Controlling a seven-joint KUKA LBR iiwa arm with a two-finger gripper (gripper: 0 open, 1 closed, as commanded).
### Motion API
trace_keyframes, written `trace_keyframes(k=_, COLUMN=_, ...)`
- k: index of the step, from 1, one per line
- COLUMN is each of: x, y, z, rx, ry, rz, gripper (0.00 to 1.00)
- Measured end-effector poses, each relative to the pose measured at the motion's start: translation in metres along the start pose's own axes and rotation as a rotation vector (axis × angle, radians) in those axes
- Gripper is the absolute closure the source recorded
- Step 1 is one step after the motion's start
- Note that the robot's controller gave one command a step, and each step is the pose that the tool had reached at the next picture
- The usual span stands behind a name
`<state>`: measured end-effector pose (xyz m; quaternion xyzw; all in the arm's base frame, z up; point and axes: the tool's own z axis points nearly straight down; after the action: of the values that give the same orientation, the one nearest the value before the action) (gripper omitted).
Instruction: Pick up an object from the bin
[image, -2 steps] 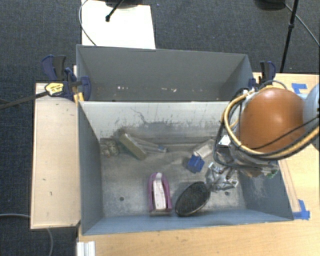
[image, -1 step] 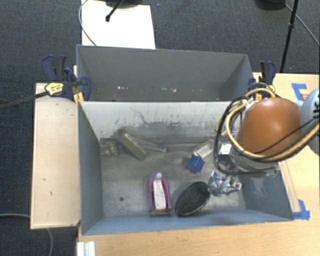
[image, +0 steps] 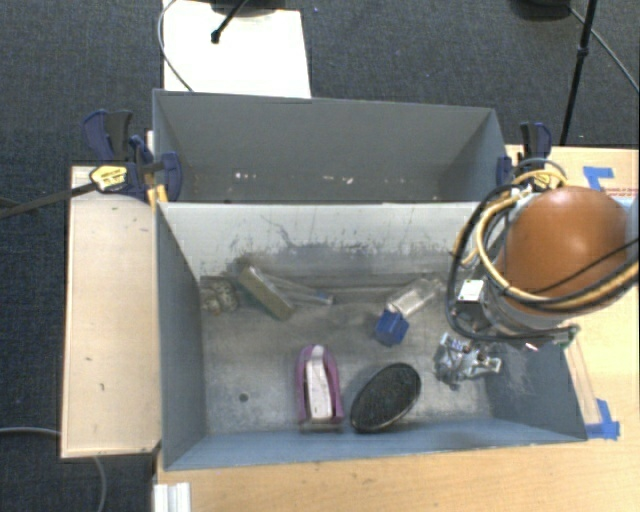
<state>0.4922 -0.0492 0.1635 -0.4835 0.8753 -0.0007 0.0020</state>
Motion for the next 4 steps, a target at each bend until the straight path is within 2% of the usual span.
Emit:
trace_keyframes(k=2, x=-0.009, y=0.002, z=-0.025, rx=0.001, ry=-0.002, rz=-0.016, gripper=1.0)
trace_keyframes(k=3, x=-0.033, y=-0.018, z=0.0, rx=0.001, ry=-0.004, rz=0.188, gripper=1.0)
trace_keyframes(k=4, x=-0.033, y=-0.018, z=0.0, rx=0.002, ry=-0.004, rz=0.19, gripper=0.0)
